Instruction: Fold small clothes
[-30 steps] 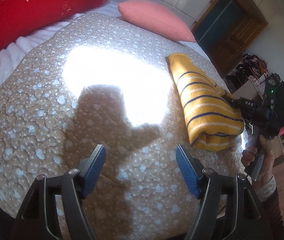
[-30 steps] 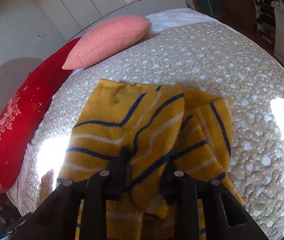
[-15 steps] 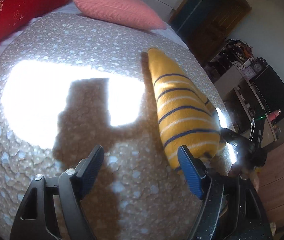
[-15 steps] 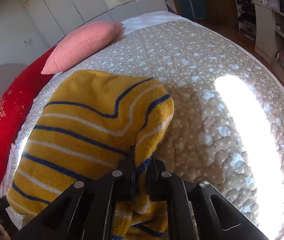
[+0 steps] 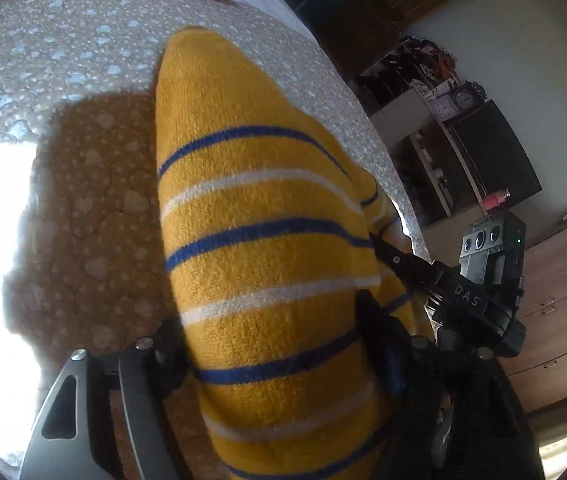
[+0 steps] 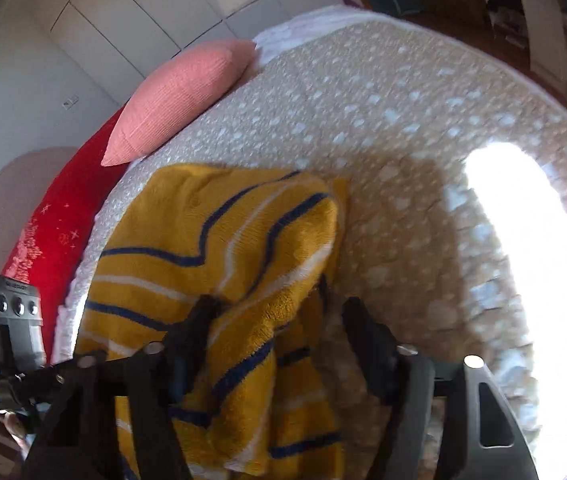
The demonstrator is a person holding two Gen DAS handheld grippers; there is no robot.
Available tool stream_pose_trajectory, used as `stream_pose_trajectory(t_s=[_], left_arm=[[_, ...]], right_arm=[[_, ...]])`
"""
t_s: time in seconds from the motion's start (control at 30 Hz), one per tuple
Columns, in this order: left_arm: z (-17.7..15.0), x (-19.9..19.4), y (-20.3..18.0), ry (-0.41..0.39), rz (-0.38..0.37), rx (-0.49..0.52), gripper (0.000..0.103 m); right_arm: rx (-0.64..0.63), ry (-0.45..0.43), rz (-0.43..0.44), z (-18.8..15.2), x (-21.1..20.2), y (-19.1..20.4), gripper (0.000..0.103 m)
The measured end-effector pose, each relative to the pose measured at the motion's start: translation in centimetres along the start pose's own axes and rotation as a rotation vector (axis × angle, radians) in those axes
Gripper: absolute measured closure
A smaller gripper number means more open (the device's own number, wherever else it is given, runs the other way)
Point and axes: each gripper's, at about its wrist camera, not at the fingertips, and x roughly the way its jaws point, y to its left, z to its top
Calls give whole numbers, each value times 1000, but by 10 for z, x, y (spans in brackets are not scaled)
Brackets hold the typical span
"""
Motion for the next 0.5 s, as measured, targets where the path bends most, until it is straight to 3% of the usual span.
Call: stream_pose_trajectory(t_s=[0.03,0.07,0.13,0.27,0.37,0.43,0.47,0.5], left_arm=[[0,-8,-3,-12,-3,7,47],[3,-19,-7,-28,9,21,50],[10,-45,-17,-75,41,59,51],[19,-87,-25,-135,88,105,48],[9,-80,-13,-121,239,120,33],[-5,-60,7,-73,383,100,33],[-12,-54,18,-71,419,81,28],[-19,-55,27,-101,386,54,24]], right_arm=[[27,-3,21,2,1,4,62],[29,-2,46,4,1,12,66],[-22,-14,91,9,-3,37,72],[-125,-84,140,5,-18,78,74],[-139,-83,49,-5,-4,79,66],[-143,-36,-102,-13,16,68,65],[-150,-12,-135,-17,21,62,61],[-142,-12,-113,-21,18,58,60]])
